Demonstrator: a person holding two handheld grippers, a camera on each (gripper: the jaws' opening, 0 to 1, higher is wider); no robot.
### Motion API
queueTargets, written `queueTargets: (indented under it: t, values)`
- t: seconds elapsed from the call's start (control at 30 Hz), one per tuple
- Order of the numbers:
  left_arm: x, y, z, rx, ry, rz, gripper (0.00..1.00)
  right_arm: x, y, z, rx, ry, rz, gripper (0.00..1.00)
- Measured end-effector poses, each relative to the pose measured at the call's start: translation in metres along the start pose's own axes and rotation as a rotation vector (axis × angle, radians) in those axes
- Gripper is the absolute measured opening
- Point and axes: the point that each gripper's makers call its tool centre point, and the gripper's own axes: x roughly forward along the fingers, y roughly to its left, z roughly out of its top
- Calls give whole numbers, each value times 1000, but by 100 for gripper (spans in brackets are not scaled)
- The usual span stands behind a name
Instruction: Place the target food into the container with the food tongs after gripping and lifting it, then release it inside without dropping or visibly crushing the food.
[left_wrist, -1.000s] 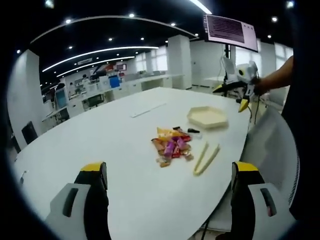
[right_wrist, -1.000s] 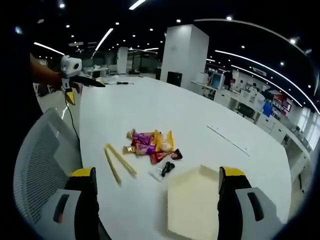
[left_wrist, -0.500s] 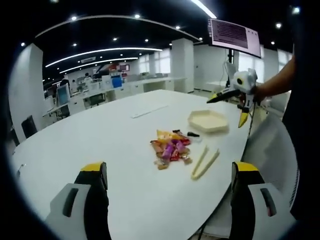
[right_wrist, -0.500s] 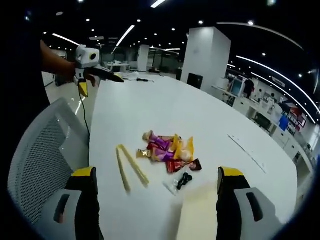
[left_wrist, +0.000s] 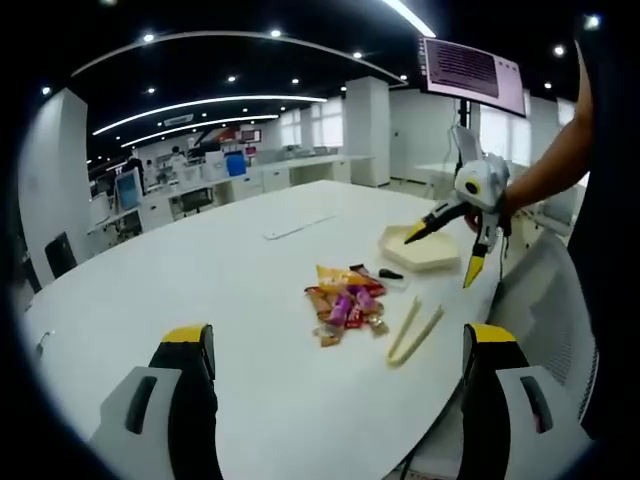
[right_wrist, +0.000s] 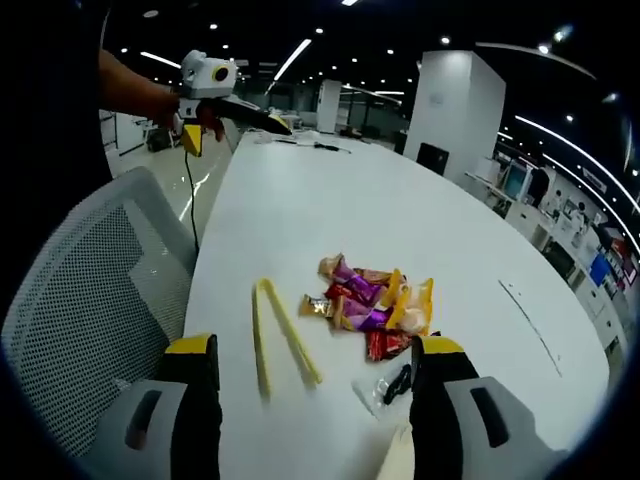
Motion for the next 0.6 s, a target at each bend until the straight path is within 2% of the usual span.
queueTargets:
  t: [0.07,0.13,0.27,0.37,0.43,0.47,0.53,0.6]
  values:
    - [1,-1,0,-5,0,-2,99,8,5,-9,-4,25,36,75]
    - [1,-3,-4,-9,12,-3,99,17,13,-24,-46,79,83,73]
    - [0,-5,-10,-19,33,-9,99,32,23,-37,-44,105,143,67]
    - [-2,-5,-11,-22,40,-10,98,39,24,-39,-28,109,155,62]
    - [-6,-1,-19,23,89,15,93,42,22,-40,-23,107,157,58]
    - [-7,-1,-20,38,95,19,91,44,21,-42,-26,108,158,57]
    - [-7,-3,-18,0,70,11,94,46,22,-43,-26,112,171,56]
    - [-8,-3,-18,1,74,12,94,48,23,-44,-43,115,179,51]
